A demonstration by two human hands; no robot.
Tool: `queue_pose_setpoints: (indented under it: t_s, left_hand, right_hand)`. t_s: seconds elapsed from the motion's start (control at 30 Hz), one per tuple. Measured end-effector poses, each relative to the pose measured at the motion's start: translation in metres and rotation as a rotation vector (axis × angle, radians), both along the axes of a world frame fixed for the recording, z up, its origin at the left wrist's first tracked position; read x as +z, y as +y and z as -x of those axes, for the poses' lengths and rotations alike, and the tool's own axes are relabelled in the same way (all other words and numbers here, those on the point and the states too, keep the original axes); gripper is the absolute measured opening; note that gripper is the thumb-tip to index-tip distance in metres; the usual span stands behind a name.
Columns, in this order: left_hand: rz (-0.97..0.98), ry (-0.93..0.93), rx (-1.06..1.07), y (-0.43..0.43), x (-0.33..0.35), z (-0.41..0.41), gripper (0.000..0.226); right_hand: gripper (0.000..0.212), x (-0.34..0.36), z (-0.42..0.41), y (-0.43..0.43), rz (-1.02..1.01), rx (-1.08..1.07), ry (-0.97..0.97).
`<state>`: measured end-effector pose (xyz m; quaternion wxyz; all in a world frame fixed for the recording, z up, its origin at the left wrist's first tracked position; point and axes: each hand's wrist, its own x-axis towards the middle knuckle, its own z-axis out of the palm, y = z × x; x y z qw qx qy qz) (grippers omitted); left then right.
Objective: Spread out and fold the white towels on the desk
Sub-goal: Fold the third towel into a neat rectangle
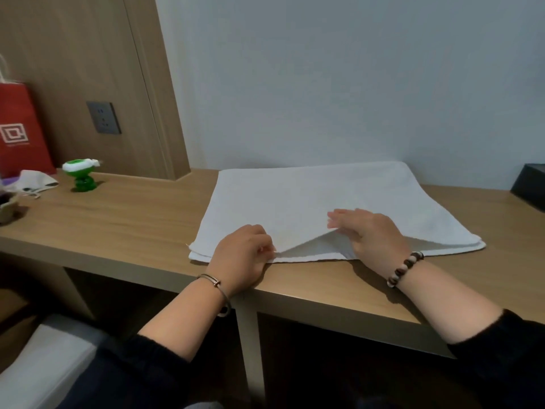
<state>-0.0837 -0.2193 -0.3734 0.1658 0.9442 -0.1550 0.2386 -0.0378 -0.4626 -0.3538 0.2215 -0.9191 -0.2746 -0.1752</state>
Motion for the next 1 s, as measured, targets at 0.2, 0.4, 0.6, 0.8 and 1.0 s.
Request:
queue_pose_setpoints:
  t_s: [0.2, 0.4, 0.6, 0.8, 1.0]
  left_hand:
    - [0.013, -0.02, -0.037, 0.0, 0.003, 0.001, 0.008]
    - [-0.105, -0.113, -0.152, -0.001, 0.009, 0.01, 0.014]
    - [0.064, 0.017, -0.164, 0.003, 0.005, 0.008, 0.01]
    - [0.072, -0.002, -0.151, 0.004, 0.005, 0.009, 0.012]
    - [-0.044, -0.01, -0.219, 0.002, 0.009, 0.012, 0.014]
  right_hand:
    - [0.024, -0.005, 0.003, -0.009, 0.12, 0.048, 0.192]
    - [0.02, -0.005, 0.003, -0.005, 0.059, 0.001, 0.188]
    - [0.021, -0.003, 0.004, -0.003, -0.123, -0.042, 0.112]
    - [0.008, -0.002, 0.005, -0.011, 0.049, 0.074, 0.257]
    - [0.005, -0.001, 0.006, -0.009, 0.104, 0.059, 0.226]
